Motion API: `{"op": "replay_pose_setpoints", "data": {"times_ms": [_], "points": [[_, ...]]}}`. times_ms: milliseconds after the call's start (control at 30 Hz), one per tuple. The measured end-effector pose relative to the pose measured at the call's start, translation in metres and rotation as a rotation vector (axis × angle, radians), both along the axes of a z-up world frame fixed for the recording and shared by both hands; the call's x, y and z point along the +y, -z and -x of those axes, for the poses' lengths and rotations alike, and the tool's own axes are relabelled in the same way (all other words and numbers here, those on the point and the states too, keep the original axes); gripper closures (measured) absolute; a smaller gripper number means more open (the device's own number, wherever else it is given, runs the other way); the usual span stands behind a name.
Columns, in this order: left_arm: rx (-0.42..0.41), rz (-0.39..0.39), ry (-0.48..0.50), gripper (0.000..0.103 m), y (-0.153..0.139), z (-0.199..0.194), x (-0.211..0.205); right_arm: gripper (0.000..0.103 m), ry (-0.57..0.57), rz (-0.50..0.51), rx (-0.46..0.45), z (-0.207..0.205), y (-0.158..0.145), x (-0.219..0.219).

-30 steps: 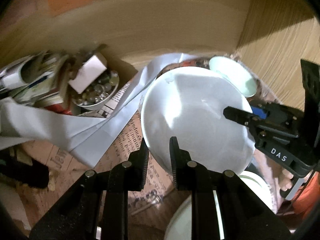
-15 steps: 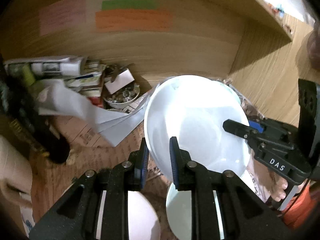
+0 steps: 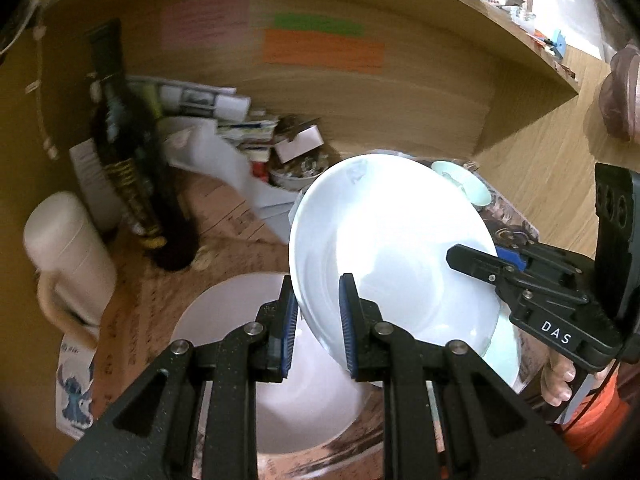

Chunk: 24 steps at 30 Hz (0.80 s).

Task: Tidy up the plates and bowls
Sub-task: 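Carry the white bowl with both tools over the mauve bowl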

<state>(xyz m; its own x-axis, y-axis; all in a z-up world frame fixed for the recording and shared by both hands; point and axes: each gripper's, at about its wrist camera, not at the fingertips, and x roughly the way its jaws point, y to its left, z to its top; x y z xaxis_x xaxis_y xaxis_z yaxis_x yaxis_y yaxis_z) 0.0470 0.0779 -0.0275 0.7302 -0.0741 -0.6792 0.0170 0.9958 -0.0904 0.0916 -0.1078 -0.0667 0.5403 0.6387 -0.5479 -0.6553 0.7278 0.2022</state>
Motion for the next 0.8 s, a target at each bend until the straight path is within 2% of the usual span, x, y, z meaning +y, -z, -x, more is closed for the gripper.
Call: {"op": "replay_pose_setpoints", "data": {"times_ms": [267, 800], "points": [[0.001, -0.018, -0.069, 0.083, 0.012, 0.025, 0.025, 0.086, -0.061, 0.017, 0.017, 0.013, 0.009, 0.029], [0.01, -0.072, -0.161, 0.083, 0.035, 0.046, 0.06, 0.086, -0.157, 0.075, 0.063, 0.018, 0.031, 0.078]]}}
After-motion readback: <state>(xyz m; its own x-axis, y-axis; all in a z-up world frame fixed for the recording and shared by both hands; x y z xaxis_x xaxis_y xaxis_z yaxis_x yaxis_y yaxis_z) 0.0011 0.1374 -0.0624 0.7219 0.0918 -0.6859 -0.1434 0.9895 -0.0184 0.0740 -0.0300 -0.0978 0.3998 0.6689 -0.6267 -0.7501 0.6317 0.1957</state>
